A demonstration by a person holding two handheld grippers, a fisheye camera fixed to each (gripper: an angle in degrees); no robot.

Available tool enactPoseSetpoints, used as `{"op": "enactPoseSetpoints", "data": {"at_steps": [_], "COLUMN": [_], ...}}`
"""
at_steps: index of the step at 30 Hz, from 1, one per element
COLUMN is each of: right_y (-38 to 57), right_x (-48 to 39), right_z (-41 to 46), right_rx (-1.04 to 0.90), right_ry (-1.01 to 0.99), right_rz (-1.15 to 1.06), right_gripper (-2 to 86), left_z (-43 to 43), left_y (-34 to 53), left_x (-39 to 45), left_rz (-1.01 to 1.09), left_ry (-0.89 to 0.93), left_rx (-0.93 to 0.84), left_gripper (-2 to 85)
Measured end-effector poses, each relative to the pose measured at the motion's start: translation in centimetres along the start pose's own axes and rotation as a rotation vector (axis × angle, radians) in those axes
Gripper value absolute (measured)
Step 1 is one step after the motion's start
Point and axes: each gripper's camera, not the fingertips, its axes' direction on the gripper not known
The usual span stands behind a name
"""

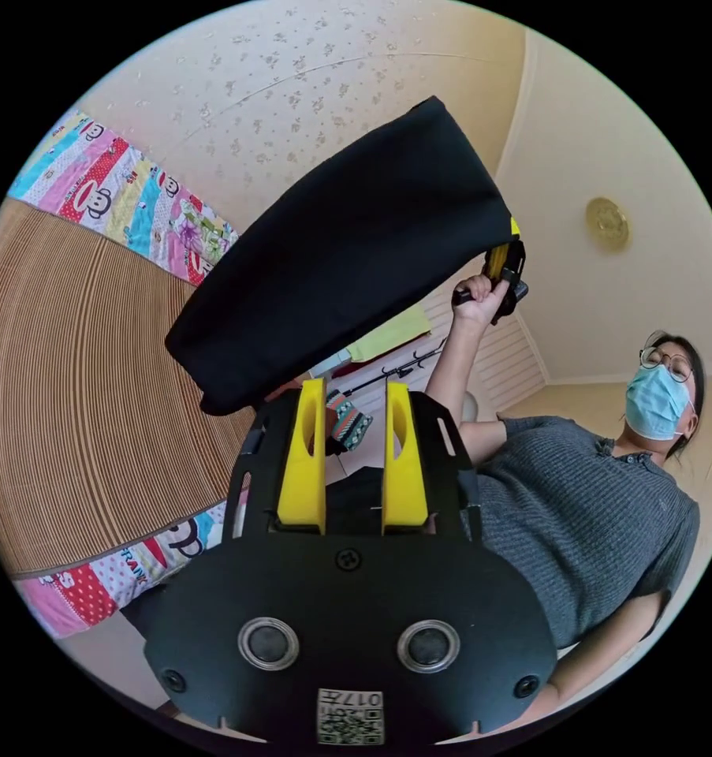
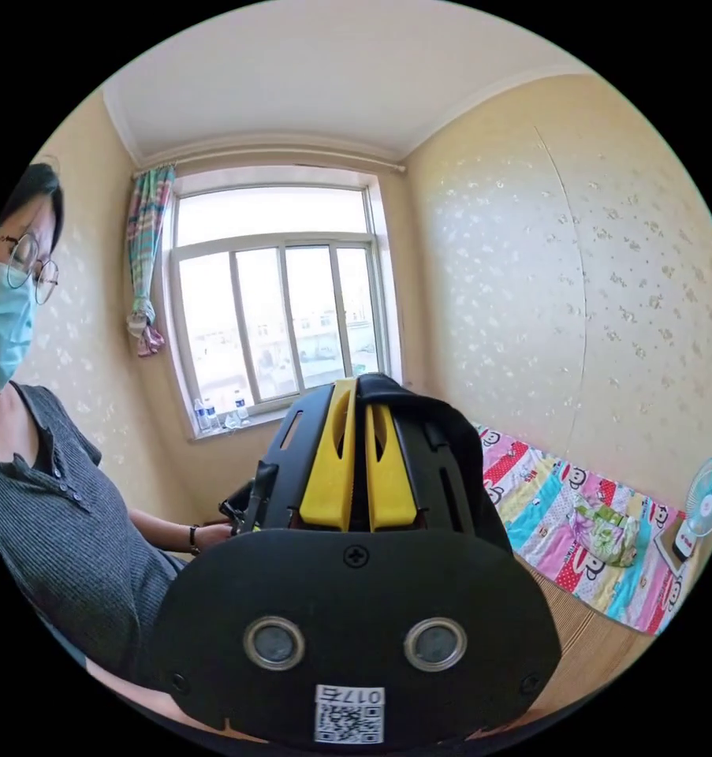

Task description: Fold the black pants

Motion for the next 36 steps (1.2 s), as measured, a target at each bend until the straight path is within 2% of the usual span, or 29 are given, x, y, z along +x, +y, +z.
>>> {"op": "enactPoseSetpoints", "data": {"at_steps": [5,9,12,15,17,18,23,31,34,36], "right_y": [0.3,1.5,2.9,4.6,6.2,6.7,11.6,14.5,15.3,15.4], "right_x": [-0.4,0.3,2.1,5.7,9.0,9.7,13.9,16.2,17.3,17.7], "right_z": [0.5,-0.1,-1.3,-2.9,-3.9,-4.1,-3.8,0.8,2.6,3.4], "right_rx": [-0.047,-0.047,-0.022,0.03,0.106,0.134,0.516,0.904,1.025,1.034], "right_ry": [0.065,0.018,-0.099,-0.336,-0.561,-0.614,-1.086,-1.424,-1.496,-1.512], "right_rz": [0.055,0.09,0.068,0.03,-0.014,-0.026,-0.218,-0.256,-0.232,-0.221], "right_gripper": [-0.1,-0.1,-0.1,-0.1,-0.1,-0.1,-0.2,-0.2,-0.2,-0.1], "left_z": [-0.9,-1.0,-2.1,-5.0,-6.8,-7.1,-5.5,3.9,6.4,6.5], "left_y": [-2.5,-4.2,-5.0,-5.1,-5.2,-5.2,-6.2,-6.0,-5.8,-5.8], "left_x": [0.2,-0.1,-1.5,-3.7,-6.1,-6.6,-10.5,-14.2,-14.7,-14.8], "left_rz": [0.042,0.072,0.033,-0.047,-0.165,-0.192,-0.344,-0.627,-0.687,-0.689], "left_ry": [-0.005,0.033,0.06,0.137,0.176,0.187,0.33,0.54,0.691,0.708], "left_rx": [-0.01,-0.015,0.045,0.171,0.203,0.212,0.137,-0.058,-0.042,0.003], "left_gripper": [11.3,11.4,11.7,12.4,13.6,13.9,17.0,21.0,17.8,13.8]}}
